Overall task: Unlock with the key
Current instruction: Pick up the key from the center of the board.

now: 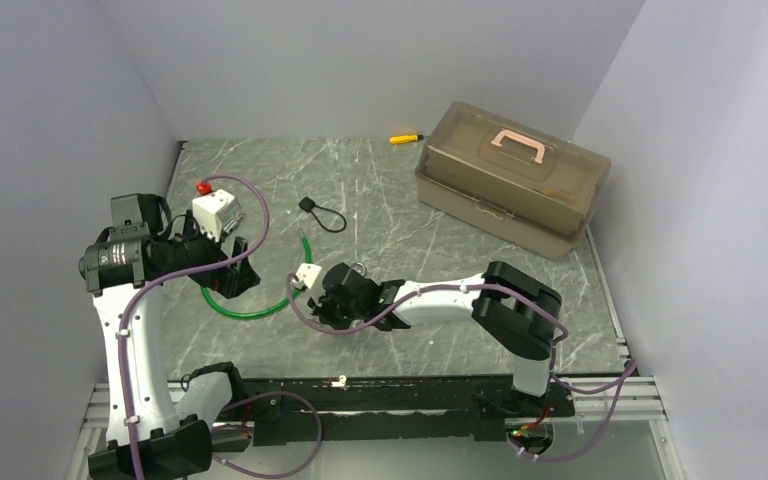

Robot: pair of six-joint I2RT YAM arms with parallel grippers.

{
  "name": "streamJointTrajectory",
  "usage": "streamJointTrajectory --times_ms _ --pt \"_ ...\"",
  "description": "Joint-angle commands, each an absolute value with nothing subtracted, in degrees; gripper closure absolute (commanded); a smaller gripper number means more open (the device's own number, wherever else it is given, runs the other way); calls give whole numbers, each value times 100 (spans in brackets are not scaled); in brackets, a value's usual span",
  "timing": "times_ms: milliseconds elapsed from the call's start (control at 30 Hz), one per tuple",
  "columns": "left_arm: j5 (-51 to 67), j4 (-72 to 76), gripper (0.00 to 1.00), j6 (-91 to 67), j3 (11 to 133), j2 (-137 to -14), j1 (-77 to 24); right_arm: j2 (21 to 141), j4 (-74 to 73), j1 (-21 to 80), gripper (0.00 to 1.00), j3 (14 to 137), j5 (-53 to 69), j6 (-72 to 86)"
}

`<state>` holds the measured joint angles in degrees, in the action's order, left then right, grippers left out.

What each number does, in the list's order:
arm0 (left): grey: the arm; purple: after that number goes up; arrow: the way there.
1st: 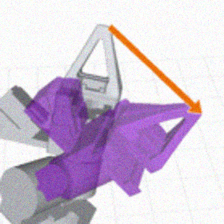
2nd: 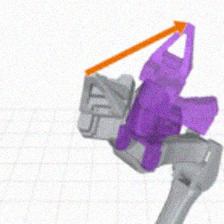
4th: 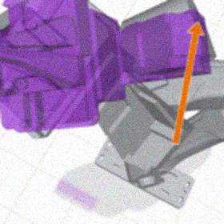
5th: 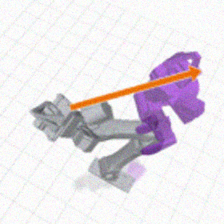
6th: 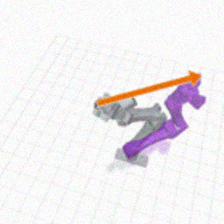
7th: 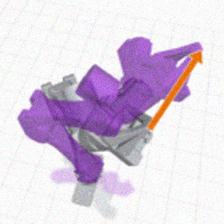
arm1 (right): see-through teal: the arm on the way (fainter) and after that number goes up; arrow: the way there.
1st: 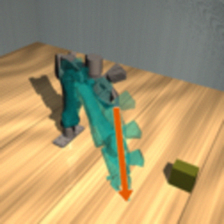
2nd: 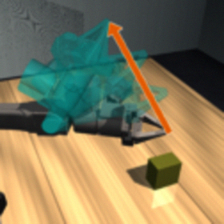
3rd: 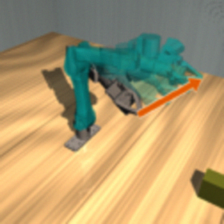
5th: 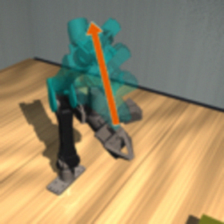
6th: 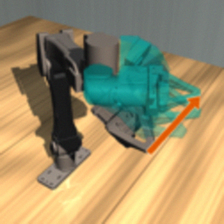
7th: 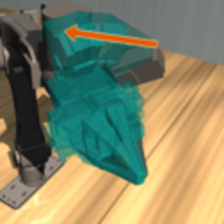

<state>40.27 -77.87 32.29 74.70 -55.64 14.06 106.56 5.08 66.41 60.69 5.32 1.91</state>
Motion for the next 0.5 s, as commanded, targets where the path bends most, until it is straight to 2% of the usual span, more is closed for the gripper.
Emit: streamJointTrajectory --times_ms 0,67,133,167,467 --pt "4193 -7772 1 3342 7515 -5533 1424 10452 359 6591 100 6259 774 173" --pt "4190 -7792 1 3376 7510 -5571 1422 10511 127 6512 98 6495 975 131" --pt "4215 -7846 1 3433 7510 -5592 1424 10540 19 6426 86 6740 1136 132" --pt "4218 -7825 1 3432 7498 -5581 1423 10535 18 6390 83 6791 1152 125" --pt "4174 -7792 1 3432 7447 -5466 1424 10933 -233 6245 73 7215 1085 53"
